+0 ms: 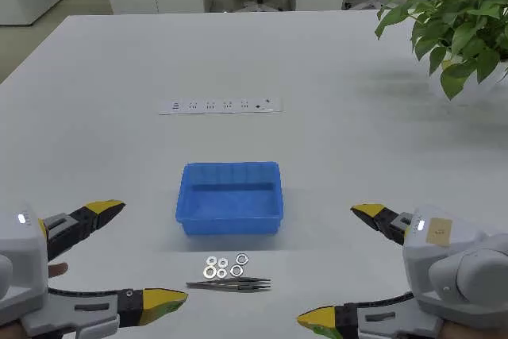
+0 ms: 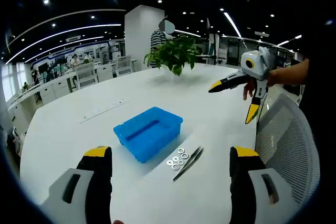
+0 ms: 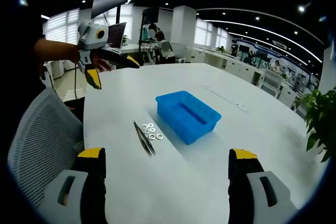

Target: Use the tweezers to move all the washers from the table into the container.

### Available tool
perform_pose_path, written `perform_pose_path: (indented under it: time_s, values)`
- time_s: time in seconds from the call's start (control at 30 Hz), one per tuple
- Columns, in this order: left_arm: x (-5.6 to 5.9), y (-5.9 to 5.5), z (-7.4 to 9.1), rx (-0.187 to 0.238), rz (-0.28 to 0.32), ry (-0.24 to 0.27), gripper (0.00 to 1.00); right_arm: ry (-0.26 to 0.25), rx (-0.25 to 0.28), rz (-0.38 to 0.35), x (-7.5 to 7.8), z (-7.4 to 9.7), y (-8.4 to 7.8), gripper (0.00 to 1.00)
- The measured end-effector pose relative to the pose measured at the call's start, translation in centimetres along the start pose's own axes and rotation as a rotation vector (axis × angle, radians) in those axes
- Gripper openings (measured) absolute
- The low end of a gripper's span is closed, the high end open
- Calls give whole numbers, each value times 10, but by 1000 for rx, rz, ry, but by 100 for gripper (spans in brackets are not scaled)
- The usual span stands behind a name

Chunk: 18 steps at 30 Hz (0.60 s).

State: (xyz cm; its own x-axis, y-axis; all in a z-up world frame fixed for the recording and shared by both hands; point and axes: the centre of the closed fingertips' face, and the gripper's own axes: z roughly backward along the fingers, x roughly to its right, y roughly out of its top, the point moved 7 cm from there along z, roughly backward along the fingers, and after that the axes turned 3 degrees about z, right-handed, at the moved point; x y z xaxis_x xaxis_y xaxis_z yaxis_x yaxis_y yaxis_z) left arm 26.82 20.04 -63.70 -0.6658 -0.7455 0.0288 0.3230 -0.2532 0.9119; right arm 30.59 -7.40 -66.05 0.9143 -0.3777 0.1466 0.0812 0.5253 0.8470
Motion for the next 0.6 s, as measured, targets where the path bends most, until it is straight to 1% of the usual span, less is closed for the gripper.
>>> perform_pose_path:
  time_s: [0.6]
  values:
    - [1,1,-1,0,-4,-2,99,2,0,7,1,0,0,99]
